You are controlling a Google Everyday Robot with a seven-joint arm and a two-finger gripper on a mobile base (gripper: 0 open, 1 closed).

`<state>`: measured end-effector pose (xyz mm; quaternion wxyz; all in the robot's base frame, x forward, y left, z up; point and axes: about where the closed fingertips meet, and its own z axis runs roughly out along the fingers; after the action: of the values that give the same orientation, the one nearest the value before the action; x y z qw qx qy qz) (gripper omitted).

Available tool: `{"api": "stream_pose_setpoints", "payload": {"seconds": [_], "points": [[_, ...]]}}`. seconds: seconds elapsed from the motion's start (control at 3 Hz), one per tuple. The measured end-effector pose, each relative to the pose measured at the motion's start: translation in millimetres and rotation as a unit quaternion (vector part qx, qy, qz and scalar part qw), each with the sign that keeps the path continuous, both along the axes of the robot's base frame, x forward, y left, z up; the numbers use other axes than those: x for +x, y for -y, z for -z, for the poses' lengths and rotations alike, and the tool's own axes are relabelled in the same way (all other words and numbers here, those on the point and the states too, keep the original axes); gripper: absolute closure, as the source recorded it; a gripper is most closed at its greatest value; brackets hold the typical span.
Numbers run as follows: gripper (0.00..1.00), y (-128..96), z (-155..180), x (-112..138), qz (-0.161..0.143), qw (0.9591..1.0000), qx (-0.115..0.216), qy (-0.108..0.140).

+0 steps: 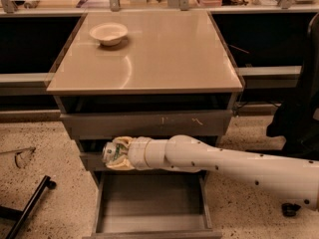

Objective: Pick 7up can from bottom drawer and place on counter

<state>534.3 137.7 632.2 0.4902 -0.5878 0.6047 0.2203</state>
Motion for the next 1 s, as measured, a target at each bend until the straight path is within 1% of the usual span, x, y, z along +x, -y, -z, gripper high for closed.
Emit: {"api": "stream_pose_setpoints", "payload": {"seconds": [0.33, 0.67, 1.0], "points": [[1.0, 0.0, 0.0, 0.0, 0.0, 1.0, 0.0, 0.0], [1.0, -3.2, -38.1, -0.2, 0.001, 0.9992, -0.015, 0.037], [1.0, -9.7, -130.4, -3.7, 0.005, 0.9939, -0.031, 0.105]]}}
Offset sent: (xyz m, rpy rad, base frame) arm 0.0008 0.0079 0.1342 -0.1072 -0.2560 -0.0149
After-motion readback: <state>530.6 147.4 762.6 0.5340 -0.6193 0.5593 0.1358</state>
